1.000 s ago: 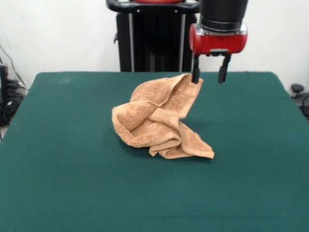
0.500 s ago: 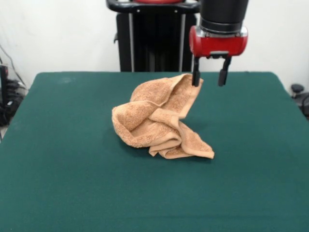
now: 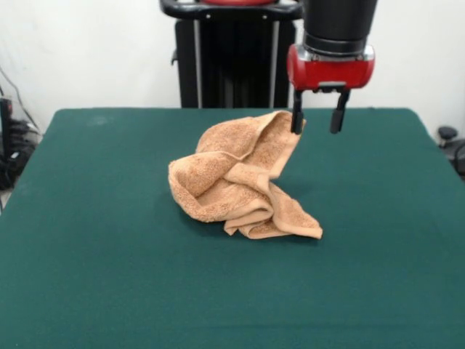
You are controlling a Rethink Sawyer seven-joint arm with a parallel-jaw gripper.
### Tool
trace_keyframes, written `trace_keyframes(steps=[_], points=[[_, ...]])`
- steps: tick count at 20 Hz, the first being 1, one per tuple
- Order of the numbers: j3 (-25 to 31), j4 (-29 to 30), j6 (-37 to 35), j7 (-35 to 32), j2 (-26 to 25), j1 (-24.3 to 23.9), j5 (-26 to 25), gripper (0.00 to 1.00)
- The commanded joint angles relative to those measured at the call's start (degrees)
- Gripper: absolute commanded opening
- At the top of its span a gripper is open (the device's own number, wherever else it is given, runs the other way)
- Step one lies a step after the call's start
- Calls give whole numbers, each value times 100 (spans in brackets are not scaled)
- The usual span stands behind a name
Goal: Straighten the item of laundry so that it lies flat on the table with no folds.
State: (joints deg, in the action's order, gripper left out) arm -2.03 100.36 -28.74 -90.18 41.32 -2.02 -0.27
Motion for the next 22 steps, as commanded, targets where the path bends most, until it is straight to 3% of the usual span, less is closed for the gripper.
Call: trace_keyframes(steps=[1,22], points=[[234,386,261,-999,-437,202,-74,100],[273,605,299,-543,-330,-216,-305,100]])
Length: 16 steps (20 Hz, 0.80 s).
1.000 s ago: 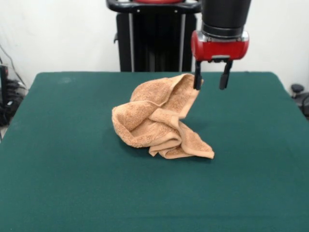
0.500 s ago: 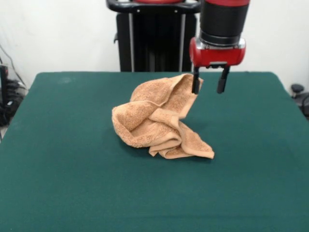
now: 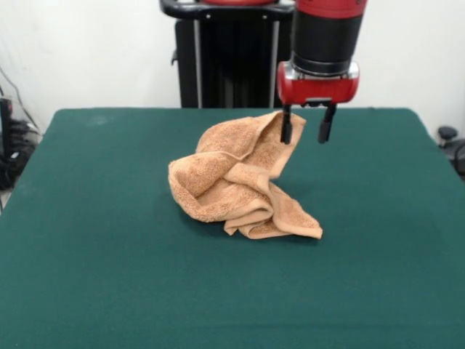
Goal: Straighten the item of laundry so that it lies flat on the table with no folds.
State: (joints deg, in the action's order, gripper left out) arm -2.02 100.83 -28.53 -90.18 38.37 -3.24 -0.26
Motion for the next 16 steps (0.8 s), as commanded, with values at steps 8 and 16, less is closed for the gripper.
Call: trace_keyframes(steps=[8,16], points=[[346,659,276,-575,-10,-93,-252,100],[392,1003,231,-412,219,-222,-331,100]])
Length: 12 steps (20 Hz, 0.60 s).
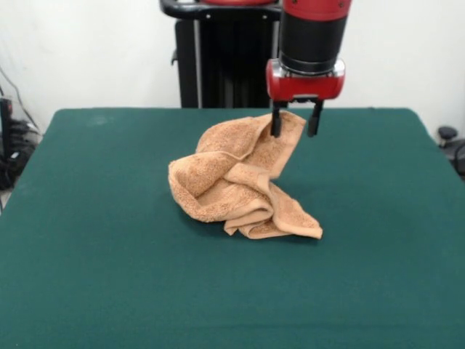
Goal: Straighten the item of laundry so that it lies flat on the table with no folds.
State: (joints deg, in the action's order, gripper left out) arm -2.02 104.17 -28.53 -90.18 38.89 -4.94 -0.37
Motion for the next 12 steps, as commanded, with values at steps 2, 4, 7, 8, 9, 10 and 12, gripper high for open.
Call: trace_keyframes(steps=[2,4,7,8,9,10,12], points=[[406,719,307,-420,149,-78,-350,100],[438,741,407,-464,89,-91,-383,100],[478,785,510,-546,34,-97,-409,100],[487,798,533,-565,27,-94,-417,100],[490,819,564,-596,13,-84,-414,100],[489,822,598,-618,-5,-70,-419,100],[469,795,636,-664,-49,-15,-412,100]])
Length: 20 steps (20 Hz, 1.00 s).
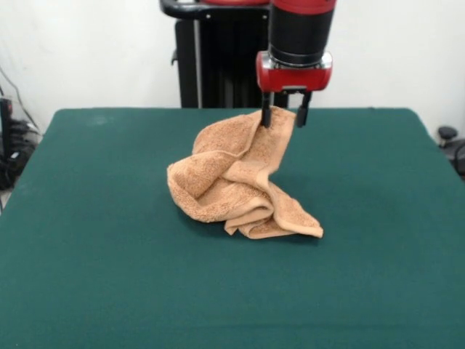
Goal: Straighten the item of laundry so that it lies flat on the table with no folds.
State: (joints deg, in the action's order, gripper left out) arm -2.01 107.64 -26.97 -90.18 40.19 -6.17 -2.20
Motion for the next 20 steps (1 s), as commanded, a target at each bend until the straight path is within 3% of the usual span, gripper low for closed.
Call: trace_keyframes(steps=[1,20], points=[[453,432,494,-686,-195,136,-225,100],[387,393,656,-722,-249,216,-213,100]])
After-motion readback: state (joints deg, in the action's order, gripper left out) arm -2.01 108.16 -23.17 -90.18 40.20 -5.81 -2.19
